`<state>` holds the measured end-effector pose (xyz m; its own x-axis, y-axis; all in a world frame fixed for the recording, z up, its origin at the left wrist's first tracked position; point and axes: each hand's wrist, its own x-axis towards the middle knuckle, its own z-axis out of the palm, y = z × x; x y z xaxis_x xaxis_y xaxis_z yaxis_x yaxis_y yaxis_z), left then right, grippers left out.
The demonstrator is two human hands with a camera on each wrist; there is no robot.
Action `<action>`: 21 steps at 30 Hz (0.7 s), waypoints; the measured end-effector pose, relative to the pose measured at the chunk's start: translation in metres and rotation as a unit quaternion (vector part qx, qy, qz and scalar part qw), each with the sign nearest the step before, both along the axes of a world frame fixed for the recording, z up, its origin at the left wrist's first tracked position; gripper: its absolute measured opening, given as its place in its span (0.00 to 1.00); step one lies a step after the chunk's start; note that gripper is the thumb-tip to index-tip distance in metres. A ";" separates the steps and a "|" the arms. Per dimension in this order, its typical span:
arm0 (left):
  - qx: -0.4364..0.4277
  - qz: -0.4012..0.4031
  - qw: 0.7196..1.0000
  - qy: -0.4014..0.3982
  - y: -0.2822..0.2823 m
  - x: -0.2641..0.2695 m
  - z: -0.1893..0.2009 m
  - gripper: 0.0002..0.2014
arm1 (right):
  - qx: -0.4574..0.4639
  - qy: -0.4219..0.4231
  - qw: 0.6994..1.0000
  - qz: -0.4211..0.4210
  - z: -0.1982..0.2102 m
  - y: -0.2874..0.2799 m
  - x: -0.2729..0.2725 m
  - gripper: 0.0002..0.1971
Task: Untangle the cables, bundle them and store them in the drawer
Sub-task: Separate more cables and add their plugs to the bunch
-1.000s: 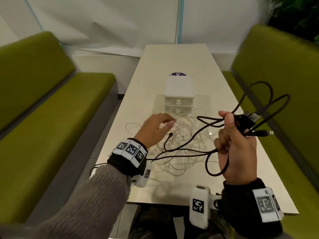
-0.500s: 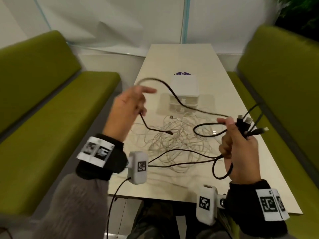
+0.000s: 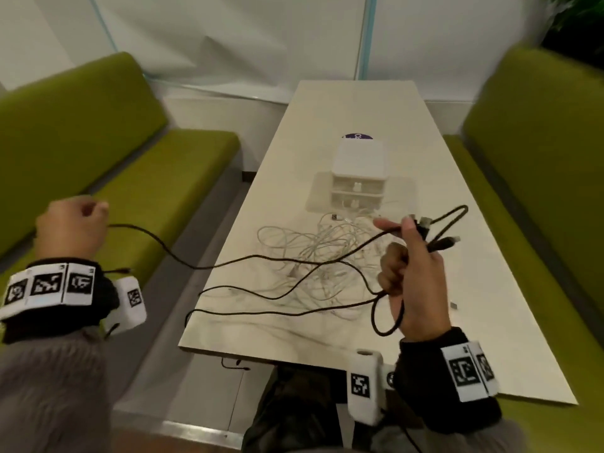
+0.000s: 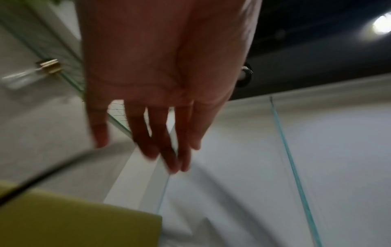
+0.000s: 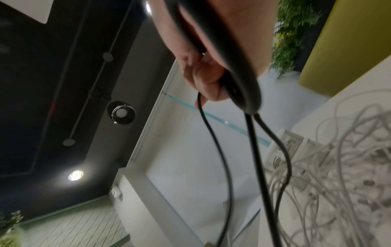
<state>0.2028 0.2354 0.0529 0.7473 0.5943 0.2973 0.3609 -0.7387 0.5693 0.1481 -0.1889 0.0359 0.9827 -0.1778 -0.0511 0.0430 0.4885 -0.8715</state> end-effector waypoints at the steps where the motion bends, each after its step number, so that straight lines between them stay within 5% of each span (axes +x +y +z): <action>1: 0.008 -0.011 1.000 0.015 -0.017 -0.003 -0.005 0.19 | -0.009 0.002 1.000 0.018 -0.002 0.006 0.000 0.19; 5: -0.095 -0.232 0.966 -0.068 -0.125 -0.016 -0.002 0.18 | -0.059 0.009 0.995 0.079 -0.009 0.031 -0.001 0.20; 8: -0.167 -0.432 0.886 0.034 -0.193 -0.023 -0.009 0.31 | -0.080 0.012 0.991 0.106 -0.014 0.046 -0.002 0.17; 11: -0.260 -0.555 0.776 0.152 -0.239 -0.034 -0.016 0.17 | -0.107 0.038 0.989 0.092 -0.016 0.049 -0.003 0.19; 12: -0.268 -0.564 0.767 0.148 -0.243 -0.035 -0.016 0.11 | -0.113 0.045 0.989 0.086 -0.016 0.047 -0.002 0.21; 16: -0.209 -0.480 0.852 -0.002 -0.202 -0.024 -0.012 0.11 | -0.114 0.052 0.989 0.080 -0.022 0.031 0.000 0.20; 21: -0.181 -0.344 0.910 -0.146 -0.135 -0.021 0.011 0.09 | -0.092 0.056 0.988 0.108 -0.023 0.029 -0.001 0.15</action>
